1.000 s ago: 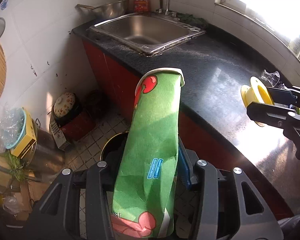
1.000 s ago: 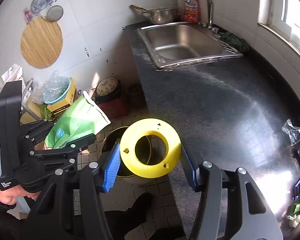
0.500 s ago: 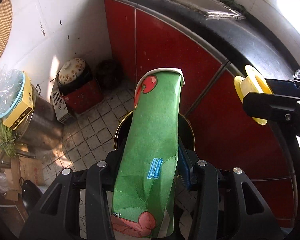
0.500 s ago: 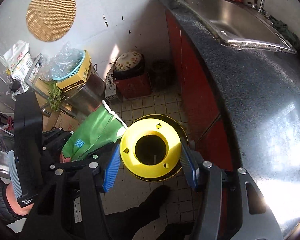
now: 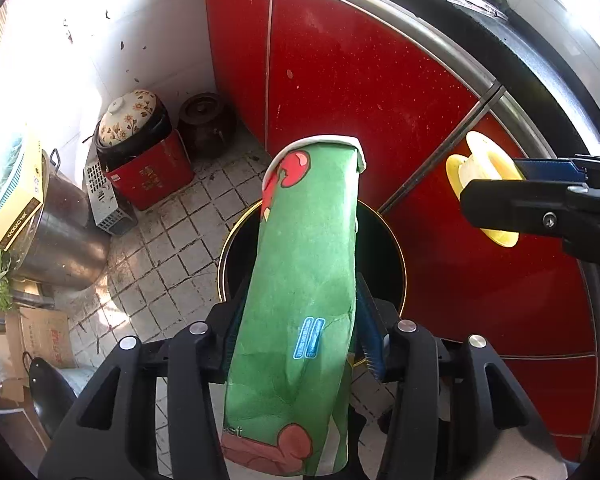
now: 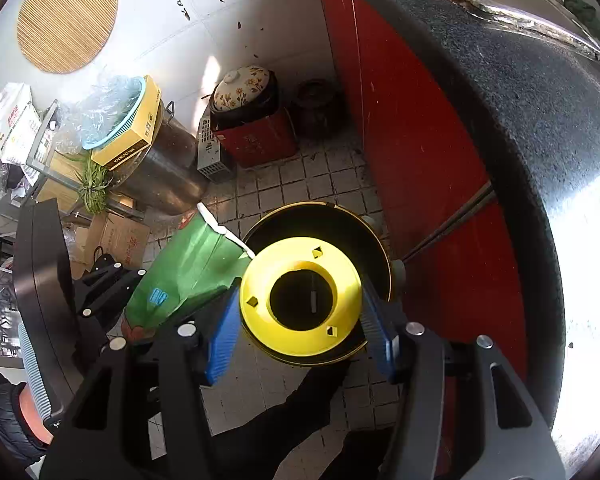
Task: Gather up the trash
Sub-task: 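Carry carton and tape ring over the bin and open both grippers, then move both open grippers back over the counter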
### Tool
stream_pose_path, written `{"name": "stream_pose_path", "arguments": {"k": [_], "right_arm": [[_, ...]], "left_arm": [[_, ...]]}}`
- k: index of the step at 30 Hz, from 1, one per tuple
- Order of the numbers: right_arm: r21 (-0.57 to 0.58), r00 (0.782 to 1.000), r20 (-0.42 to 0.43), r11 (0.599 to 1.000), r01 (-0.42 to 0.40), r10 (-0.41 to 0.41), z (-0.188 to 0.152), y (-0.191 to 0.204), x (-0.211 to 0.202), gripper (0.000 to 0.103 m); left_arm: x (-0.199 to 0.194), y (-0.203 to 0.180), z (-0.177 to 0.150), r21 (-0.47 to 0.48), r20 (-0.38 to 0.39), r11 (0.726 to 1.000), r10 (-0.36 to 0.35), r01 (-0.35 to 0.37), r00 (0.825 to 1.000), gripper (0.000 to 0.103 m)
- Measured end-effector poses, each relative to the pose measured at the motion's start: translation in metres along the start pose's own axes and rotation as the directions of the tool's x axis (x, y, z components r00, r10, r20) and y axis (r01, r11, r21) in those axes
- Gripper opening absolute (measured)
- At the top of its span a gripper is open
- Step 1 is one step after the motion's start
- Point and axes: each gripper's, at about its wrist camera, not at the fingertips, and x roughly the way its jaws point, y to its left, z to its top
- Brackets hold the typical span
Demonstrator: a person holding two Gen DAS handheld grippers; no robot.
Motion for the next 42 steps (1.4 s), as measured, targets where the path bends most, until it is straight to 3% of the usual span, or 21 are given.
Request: {"name": "stream_pose_path", "arguments": {"k": [1, 3, 12, 18, 22, 26, 30, 37, 42], "right_arm": [[0.002, 1.0, -0.002, 1.0, -0.01, 0.01, 0.001, 0.0, 0.0, 0.059], [0.012, 1.0, 0.015, 1.0, -0.019, 0.019, 0.002, 0.0, -0.006, 0.082], [0.007, 0.997, 0.076, 1.0, -0.023, 0.023, 0.0, -0.001, -0.048, 0.083], [0.06, 0.985, 0.171, 0.998, -0.009, -0.002, -0.026, -0.023, -0.116, 0.084], [0.134, 0.965, 0.255, 0.991, 0.031, -0.064, -0.056, -0.052, -0.176, 0.086], [0.256, 0.922, 0.324, 0.958, 0.13, -0.212, -0.101, -0.096, -0.237, 0.091], [0.439, 0.865, 0.344, 0.877, 0.194, -0.364, -0.162, -0.154, -0.298, 0.091], [0.704, 0.753, 0.264, 0.654, 0.277, -0.603, -0.292, -0.229, -0.382, 0.091], [0.824, 0.704, 0.19, 0.501, 0.265, -0.685, -0.376, -0.254, -0.411, 0.091]], "left_arm": [[0.0, 0.001, 0.0, -0.003, -0.001, 1.0, 0.002, -0.002, 1.0, 0.067], [-0.003, 0.002, 0.0, -0.008, 0.013, 1.0, 0.023, -0.023, 1.0, 0.084], [-0.031, 0.004, -0.003, -0.01, 0.03, 1.0, 0.028, -0.027, 0.999, 0.084], [-0.069, -0.018, 0.003, 0.042, 0.079, 0.999, 0.029, -0.033, 0.996, 0.085], [-0.103, -0.059, 0.017, 0.123, 0.132, 0.992, -0.004, -0.012, 0.991, 0.089], [-0.136, -0.119, 0.037, 0.242, 0.169, 0.969, -0.095, 0.052, 0.981, 0.094], [-0.159, -0.209, 0.049, 0.432, 0.168, 0.893, -0.219, 0.128, 0.961, 0.096], [-0.188, -0.376, 0.033, 0.694, 0.1, 0.682, -0.406, 0.229, 0.908, 0.096], [-0.201, -0.454, 0.001, 0.793, 0.034, 0.553, -0.46, 0.256, 0.887, 0.096]]}}
